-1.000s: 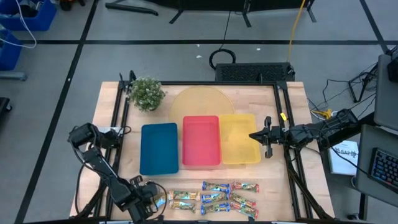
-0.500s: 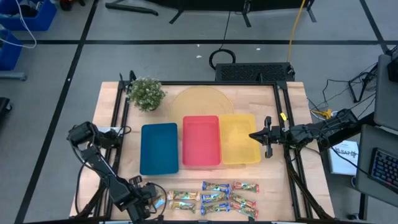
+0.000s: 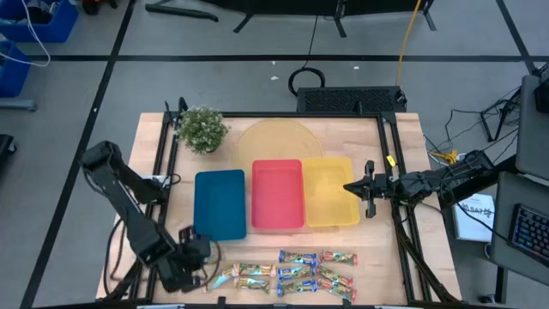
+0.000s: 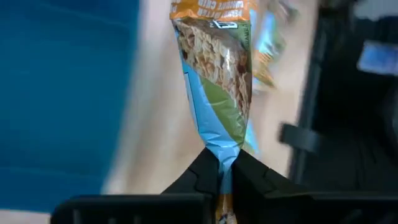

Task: Pick and place Granola Bars by type
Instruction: Put the yellow granola bar into the blue bin

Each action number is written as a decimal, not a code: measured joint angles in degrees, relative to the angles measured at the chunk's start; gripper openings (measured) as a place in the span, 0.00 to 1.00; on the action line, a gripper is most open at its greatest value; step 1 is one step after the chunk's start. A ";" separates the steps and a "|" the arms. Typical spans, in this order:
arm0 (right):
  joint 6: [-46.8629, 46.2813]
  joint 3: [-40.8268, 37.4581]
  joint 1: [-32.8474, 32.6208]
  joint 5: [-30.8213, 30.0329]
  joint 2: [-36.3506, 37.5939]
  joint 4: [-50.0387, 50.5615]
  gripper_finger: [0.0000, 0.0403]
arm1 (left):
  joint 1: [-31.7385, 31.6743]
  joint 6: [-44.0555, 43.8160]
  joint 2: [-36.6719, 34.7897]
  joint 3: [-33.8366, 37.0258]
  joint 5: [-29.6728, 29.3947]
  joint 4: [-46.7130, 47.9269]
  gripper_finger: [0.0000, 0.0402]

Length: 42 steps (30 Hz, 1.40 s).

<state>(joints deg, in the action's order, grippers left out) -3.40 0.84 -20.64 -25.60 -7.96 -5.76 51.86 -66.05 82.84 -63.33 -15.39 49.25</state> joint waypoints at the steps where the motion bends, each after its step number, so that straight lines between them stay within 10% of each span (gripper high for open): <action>1: 0.00 -0.01 0.01 -0.17 -0.01 0.00 0.00 | -1.24 0.39 -1.21 0.00 -0.24 2.12 0.10; 20: 7.55 -0.02 0.02 -6.19 0.01 -5.49 0.00 | -30.11 35.67 -4.08 2.26 -1.69 16.57 0.10; 35: 7.54 -0.02 0.02 -6.13 0.01 -5.57 0.00 | -32.03 40.25 -3.66 18.84 5.92 -2.40 0.04; 42: 7.15 -0.02 0.02 -6.13 0.01 -5.57 0.00 | -32.00 38.35 -3.66 21.94 8.77 -7.43 0.18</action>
<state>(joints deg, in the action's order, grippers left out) 3.75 0.82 -20.62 -31.73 -7.94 -11.33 19.86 -27.71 79.18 -41.39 -6.62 41.82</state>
